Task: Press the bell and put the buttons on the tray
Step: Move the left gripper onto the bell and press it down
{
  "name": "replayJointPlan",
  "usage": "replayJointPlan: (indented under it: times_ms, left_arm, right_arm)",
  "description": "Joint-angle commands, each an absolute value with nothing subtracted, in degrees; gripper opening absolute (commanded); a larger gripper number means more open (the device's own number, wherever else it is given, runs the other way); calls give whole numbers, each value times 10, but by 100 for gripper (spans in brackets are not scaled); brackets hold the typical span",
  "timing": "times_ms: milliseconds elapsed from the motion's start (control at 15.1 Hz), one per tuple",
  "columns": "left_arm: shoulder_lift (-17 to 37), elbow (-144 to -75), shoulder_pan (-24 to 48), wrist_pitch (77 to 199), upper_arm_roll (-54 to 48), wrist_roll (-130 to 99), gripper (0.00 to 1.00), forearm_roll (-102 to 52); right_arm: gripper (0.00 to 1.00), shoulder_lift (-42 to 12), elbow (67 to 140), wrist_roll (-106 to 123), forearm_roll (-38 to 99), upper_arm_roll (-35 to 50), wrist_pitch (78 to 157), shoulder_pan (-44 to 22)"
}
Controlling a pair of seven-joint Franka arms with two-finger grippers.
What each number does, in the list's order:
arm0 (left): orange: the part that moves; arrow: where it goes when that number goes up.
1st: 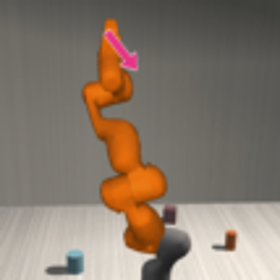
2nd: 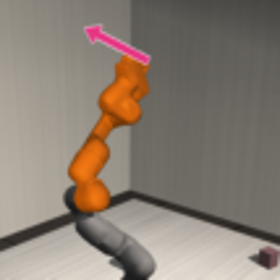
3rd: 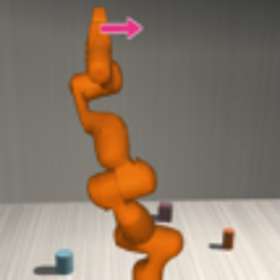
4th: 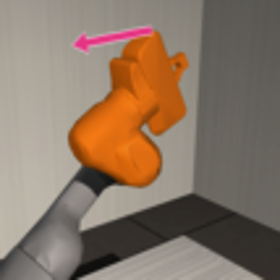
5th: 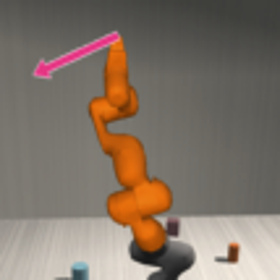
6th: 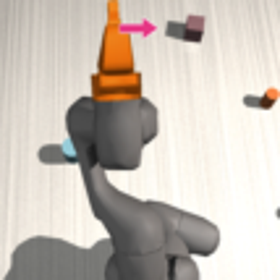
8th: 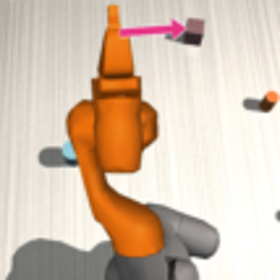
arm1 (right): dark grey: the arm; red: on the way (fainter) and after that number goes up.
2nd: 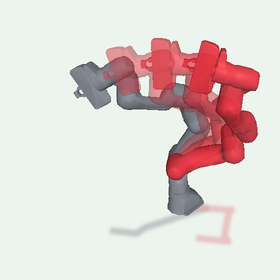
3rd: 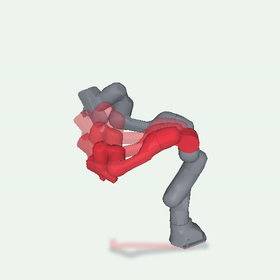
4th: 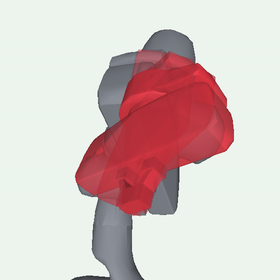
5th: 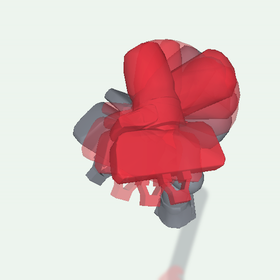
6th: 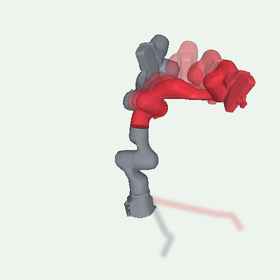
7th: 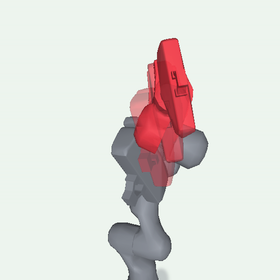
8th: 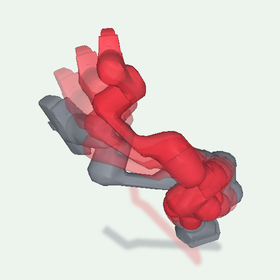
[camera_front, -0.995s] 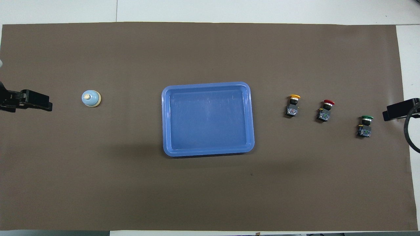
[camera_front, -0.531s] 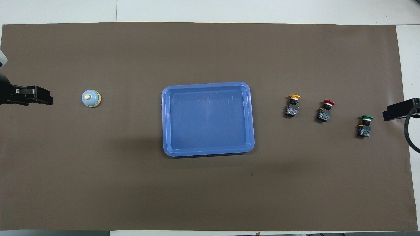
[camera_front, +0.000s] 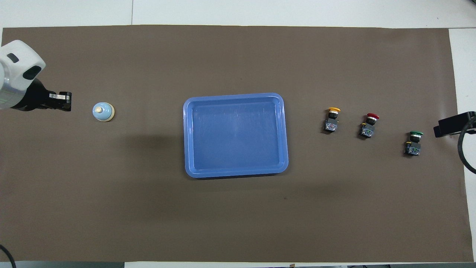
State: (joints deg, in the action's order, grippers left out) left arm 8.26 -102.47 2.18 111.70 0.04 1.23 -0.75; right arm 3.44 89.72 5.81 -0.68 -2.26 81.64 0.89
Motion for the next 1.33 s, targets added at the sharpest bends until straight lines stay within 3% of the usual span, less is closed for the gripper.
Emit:
replayJointPlan:
  times_ms: [0, 1260]
  left_arm:
    - [90, -1077, 22, 1193, 3, 14, 0, -7]
    - [195, -1084, 11, 1305, 4, 16, 0, -3]
  right_arm:
    - [100, 42, 901, 50, -4, -18, 809, 12]
    - [100, 41, 901, 50, -4, -18, 809, 13]
